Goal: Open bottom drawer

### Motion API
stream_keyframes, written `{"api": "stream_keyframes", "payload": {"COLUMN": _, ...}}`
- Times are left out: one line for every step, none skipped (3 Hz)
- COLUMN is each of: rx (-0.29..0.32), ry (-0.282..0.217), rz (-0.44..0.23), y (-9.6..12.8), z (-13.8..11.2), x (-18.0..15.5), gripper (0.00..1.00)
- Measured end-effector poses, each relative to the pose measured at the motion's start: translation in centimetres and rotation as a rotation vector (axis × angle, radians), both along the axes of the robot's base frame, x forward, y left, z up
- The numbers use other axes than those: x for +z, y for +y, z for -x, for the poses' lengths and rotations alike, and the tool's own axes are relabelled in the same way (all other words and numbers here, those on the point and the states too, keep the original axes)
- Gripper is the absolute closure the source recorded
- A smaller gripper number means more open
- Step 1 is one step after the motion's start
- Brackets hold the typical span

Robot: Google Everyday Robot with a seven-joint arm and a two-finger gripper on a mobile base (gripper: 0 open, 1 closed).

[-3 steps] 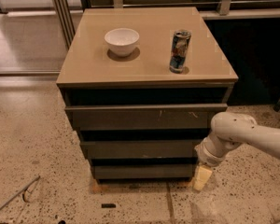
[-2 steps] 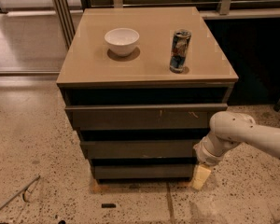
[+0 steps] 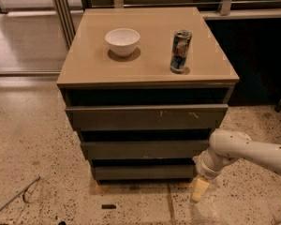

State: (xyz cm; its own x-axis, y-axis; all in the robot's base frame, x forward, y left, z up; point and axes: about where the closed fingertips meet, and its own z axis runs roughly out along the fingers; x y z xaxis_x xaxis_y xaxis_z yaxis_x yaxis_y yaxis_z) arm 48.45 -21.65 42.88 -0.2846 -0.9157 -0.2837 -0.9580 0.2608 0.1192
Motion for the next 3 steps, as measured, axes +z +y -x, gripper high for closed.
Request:
{"api": "stream_keyframes", "payload": {"rx": 0.004, "ry": -0.018, "rz": -0.083, "y": 1.6, "z": 0.0, "x": -5.6, "gripper": 0.0}}
{"api": "stream_keyframes", "payload": {"rx": 0.011, "ry": -0.021, "rz": -0.193, "y": 3.3, "z": 0.0, "x": -13.2, "gripper": 0.0}}
{"api": "stream_keyframes", "payload": {"rx": 0.011, "ry": -0.021, "rz": -0.192, "y": 3.3, "z": 0.0, "x": -13.1, "gripper": 0.0}}
